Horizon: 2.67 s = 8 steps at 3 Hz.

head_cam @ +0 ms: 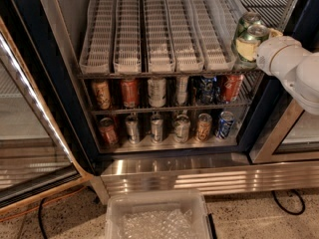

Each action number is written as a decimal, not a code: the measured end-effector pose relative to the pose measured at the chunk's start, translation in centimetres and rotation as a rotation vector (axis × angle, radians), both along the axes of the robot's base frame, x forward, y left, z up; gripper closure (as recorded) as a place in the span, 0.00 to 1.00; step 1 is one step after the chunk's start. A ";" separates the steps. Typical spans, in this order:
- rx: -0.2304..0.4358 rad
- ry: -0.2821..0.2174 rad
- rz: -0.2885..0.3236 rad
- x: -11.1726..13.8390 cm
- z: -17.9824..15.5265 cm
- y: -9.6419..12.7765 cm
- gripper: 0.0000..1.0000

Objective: Pick green can from top shelf of fridge

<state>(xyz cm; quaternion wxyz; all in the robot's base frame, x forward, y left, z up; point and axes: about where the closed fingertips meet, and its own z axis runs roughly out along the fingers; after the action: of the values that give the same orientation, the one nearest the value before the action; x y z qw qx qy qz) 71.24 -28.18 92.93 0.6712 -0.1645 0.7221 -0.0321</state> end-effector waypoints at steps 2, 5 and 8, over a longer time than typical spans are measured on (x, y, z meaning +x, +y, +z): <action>0.000 0.003 0.015 -0.1 0.1 -0.1 1.00; 0.127 -0.118 0.147 -2.9 8.7 -0.4 1.00; 0.086 -0.077 0.292 -8.5 9.8 2.8 1.00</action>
Offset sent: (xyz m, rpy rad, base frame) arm 0.0000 0.0000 0.0000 0.0000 0.0000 0.0000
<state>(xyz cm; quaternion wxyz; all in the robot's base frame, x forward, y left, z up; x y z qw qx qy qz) 62.78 -25.40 102.68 0.7023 -0.2375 0.6650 0.0905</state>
